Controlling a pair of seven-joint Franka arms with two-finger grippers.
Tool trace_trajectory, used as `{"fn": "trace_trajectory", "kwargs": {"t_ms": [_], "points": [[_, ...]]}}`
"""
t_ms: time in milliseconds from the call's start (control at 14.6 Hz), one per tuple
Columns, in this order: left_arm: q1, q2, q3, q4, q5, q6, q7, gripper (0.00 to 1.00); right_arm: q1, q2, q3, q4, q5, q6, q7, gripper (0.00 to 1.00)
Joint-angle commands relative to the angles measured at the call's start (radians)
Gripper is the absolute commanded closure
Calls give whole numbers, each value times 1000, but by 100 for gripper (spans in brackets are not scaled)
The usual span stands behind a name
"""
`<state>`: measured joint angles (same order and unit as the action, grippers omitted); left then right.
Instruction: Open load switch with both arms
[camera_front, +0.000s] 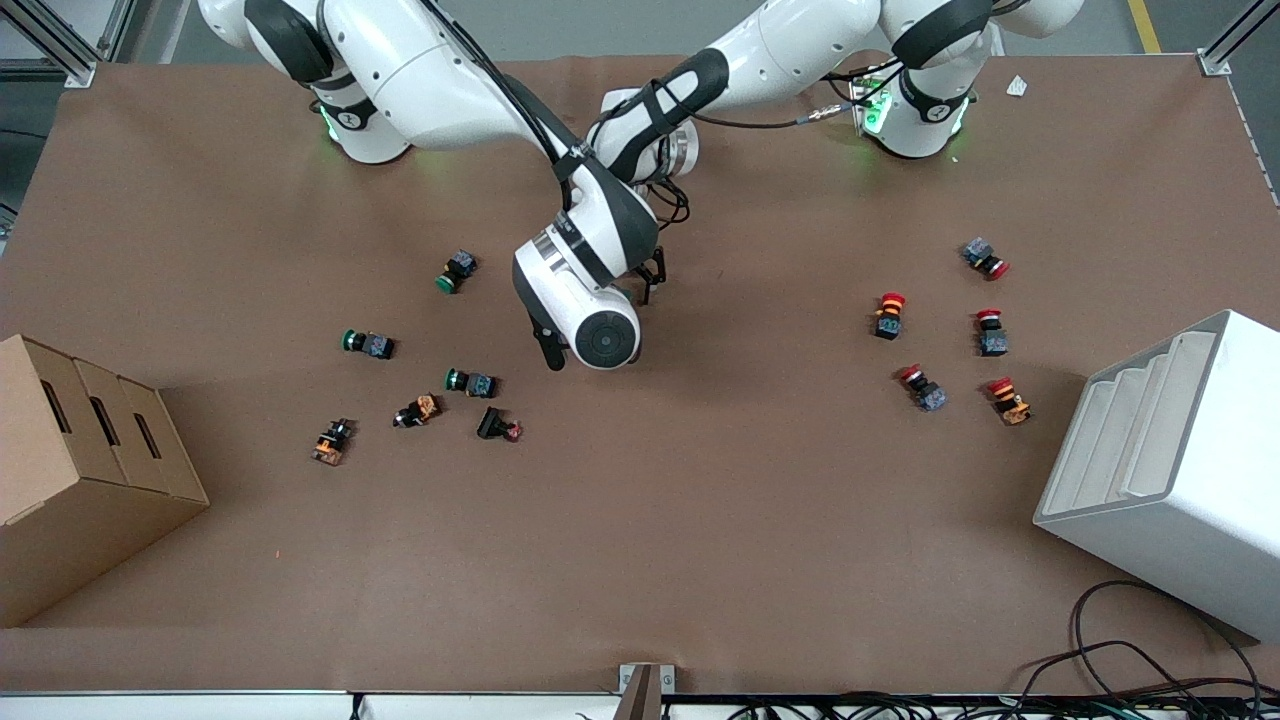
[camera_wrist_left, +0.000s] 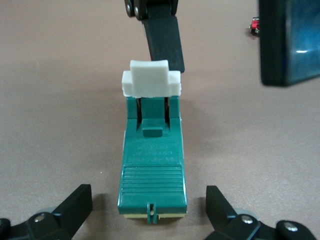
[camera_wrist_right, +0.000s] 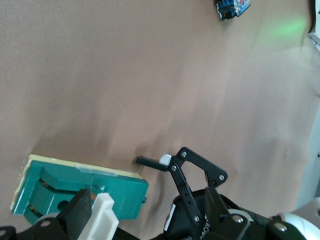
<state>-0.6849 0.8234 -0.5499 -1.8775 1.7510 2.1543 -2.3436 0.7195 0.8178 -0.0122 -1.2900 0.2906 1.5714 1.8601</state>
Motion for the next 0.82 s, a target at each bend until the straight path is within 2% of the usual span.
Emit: {"fn": "trace_trajectory", "kwargs": {"t_ms": [0,273,478,752], "points": [[-1,48,28,8,25,12,-33,0,-6,-26,8,-11,27,-25,4,0],[-8,52,28,6,25,-1,-34,0,9,-17,12,-14,38,-11,8,0],[-57,83,31,8,30,-77,-113,0,23,-8,12,-37,39,38,7,0],[-107,86,67,8,48,-103,-161,0,49,0,12,-77,36,85,4,0]]}}
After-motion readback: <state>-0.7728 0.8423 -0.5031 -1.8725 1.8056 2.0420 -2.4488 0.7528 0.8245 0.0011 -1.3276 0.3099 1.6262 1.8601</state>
